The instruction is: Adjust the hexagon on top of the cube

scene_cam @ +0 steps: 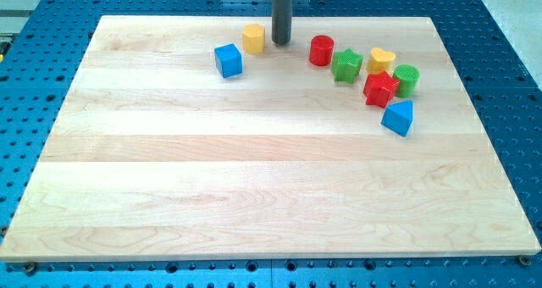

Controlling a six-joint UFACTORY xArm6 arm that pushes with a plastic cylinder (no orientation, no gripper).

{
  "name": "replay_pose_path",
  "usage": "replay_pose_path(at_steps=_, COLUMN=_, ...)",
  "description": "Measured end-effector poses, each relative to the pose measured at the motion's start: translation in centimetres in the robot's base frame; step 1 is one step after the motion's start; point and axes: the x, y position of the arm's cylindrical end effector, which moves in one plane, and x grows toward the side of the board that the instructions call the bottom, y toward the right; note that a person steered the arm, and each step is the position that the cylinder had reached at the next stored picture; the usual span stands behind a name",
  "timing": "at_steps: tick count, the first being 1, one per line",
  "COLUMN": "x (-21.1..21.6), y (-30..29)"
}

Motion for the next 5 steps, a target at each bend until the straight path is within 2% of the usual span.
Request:
replay_pose_path(at_steps=1, x=1.3, y=-0.4)
replay_pose_path(at_steps=3, x=0.8, y=-4.2)
replay_pose_path(at_steps=4, x=0.2, y=-3.9)
replay_pose_path(at_steps=5, x=-3.7, y=-1.1)
